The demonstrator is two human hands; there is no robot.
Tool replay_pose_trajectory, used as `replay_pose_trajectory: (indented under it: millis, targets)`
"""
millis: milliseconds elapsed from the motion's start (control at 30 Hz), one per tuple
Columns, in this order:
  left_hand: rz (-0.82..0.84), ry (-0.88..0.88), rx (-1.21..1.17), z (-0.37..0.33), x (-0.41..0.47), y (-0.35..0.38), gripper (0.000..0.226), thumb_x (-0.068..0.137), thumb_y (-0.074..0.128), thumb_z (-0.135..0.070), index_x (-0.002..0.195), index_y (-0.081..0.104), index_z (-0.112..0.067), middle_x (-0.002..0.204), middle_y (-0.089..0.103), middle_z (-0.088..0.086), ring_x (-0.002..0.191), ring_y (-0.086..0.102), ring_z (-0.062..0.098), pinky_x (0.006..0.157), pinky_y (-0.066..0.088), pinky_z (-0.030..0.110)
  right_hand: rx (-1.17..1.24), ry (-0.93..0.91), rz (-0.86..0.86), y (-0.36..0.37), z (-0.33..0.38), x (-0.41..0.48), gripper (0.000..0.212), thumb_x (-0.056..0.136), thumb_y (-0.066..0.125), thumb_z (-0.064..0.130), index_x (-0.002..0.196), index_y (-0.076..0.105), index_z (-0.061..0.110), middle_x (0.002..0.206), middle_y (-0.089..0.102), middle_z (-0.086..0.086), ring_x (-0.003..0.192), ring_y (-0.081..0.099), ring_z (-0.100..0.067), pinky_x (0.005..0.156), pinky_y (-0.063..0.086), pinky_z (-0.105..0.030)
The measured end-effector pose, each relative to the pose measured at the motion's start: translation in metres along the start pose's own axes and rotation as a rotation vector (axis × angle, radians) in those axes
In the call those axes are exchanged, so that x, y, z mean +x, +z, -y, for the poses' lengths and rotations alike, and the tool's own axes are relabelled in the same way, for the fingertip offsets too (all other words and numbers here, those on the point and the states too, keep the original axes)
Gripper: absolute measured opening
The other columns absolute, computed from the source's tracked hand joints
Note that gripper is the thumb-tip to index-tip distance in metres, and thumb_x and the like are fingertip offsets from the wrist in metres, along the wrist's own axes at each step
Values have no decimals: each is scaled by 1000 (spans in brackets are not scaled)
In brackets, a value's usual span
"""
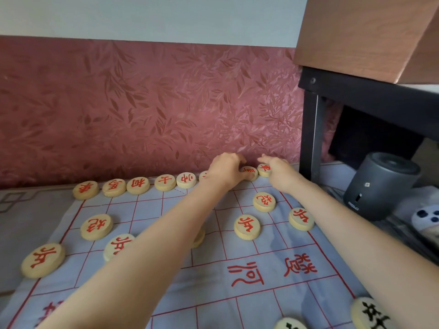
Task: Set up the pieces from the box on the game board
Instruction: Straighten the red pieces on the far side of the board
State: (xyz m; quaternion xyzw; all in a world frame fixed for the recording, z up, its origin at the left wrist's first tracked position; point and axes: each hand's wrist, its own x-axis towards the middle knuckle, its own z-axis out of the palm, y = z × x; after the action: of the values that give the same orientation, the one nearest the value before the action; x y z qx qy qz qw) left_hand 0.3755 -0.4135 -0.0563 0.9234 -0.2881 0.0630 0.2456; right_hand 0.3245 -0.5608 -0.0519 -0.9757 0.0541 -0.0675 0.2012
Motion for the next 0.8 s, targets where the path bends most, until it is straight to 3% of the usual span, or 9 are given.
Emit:
replay_pose_trajectory:
  millis: [233,367,600,733,800]
  targets:
    - [-83,-50,53,-7,10,8,58,65,73,-55,96,68,-7,100,69,13,97,61,30,86,47,38,-95,24,86,-3,0,2,61,88,41,-12,143,36,12,145,39,-16,131,41,-31,108,33,-36]
    - [-75,-45,40,-10,12,9,52,65,74,-52,94,69,-8,98,70,13,97,61,29,85,47,36,-188,30,45,-1,-2,2,44,90,42,-8,132,47,3,134,43,-17,127,36,-33,104,34,-42]
    - [43,-42,-157,-9,14,10,41,72,72,-27,108,65,-9,110,67,13,105,61,27,91,48,39,-203,77,10,1,-4,2,42,92,55,16,131,45,2,133,41,-16,127,32,-33,104,31,-41]
    - [143,-31,-248,-6,13,7,54,75,72,-19,125,55,-9,121,62,12,112,59,21,96,46,29,-149,111,-1,-1,-1,0,51,90,60,25,132,45,1,137,38,-18,130,32,-34,105,30,-40]
    - [146,-18,-228,-5,12,6,54,77,71,-20,127,53,-10,124,61,11,114,57,21,97,44,29,-115,119,-18,-2,0,0,51,90,60,20,134,42,0,140,37,-19,132,33,-34,105,31,-41]
